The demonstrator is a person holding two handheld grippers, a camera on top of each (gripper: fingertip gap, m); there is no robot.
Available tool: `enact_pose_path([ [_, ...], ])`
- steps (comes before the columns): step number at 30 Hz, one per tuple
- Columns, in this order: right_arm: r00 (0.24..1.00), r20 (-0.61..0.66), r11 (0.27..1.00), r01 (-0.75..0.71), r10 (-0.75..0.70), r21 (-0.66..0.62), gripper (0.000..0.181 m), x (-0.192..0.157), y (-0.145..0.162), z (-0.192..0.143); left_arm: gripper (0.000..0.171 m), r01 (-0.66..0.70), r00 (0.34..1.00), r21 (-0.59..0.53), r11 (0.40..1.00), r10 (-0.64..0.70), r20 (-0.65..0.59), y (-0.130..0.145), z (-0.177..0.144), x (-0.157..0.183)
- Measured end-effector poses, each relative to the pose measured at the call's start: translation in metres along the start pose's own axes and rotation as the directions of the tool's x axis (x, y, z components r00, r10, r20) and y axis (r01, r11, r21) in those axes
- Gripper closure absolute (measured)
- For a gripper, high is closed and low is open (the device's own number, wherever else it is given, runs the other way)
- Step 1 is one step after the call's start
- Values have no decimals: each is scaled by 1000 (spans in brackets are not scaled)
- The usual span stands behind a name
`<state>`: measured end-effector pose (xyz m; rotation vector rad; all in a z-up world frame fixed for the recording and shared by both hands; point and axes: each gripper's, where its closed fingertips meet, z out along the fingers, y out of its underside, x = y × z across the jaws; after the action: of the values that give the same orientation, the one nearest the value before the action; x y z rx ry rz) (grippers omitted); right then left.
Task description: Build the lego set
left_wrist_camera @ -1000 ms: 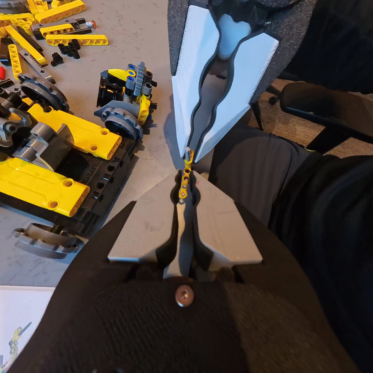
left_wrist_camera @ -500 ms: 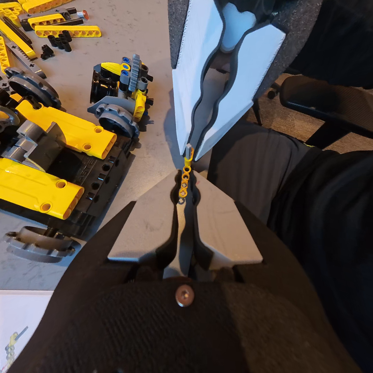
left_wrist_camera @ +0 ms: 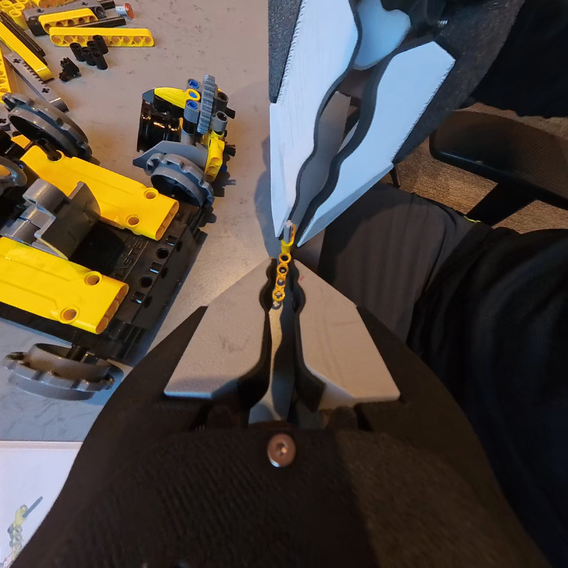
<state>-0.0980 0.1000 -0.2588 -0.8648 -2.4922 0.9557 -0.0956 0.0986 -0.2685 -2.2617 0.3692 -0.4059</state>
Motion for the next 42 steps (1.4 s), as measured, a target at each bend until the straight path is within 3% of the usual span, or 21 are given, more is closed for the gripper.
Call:
enact_pose_path([
  [7,997,-59,998,50,-51,-24,175,-3,2,2,165,-27,1000,-23,999,27,7,3,3,1],
  [17,994,-34,991,-100,104,84,174,1,2,2,165,0,1000,-9,1000,0,7,2,4,-1],
  [19,987,-51,984,-147,153,102,152,5,2,-2,165,-18,999,-5,1000,18,43,2,3,-3],
  [22,967,8,945,-249,253,210,146,0,-8,-13,166,-167,975,58,984,156,155,-6,-4,-1],
  [24,949,65,913,-314,308,262,137,-6,-13,-18,165,-385,881,63,921,346,324,-14,-14,-3],
  [25,942,89,899,-335,323,281,134,-9,-15,-19,165,-514,779,30,858,451,436,-19,-21,-7],
  [27,932,117,878,-361,342,314,124,-14,-19,-20,165,-704,511,-119,700,615,601,-24,-33,-13],
  [29,930,108,861,-365,350,354,117,-12,-26,-22,165,-812,299,-215,542,704,644,-27,-35,-3],
  [31,943,64,853,-323,326,410,116,-9,-36,-27,165,-859,162,-268,435,729,665,-32,-34,6],
  [33,961,8,870,-254,277,423,120,-9,-41,-29,165,-877,66,-303,374,717,694,-39,-37,11],
  [37,984,-81,922,-120,160,367,127,-15,-40,-24,165,-893,-57,-339,296,671,739,-49,-50,18],
  [42,993,-67,911,-66,102,406,130,-27,-54,-31,165,-900,-158,-377,219,642,750,-54,-54,27],
])
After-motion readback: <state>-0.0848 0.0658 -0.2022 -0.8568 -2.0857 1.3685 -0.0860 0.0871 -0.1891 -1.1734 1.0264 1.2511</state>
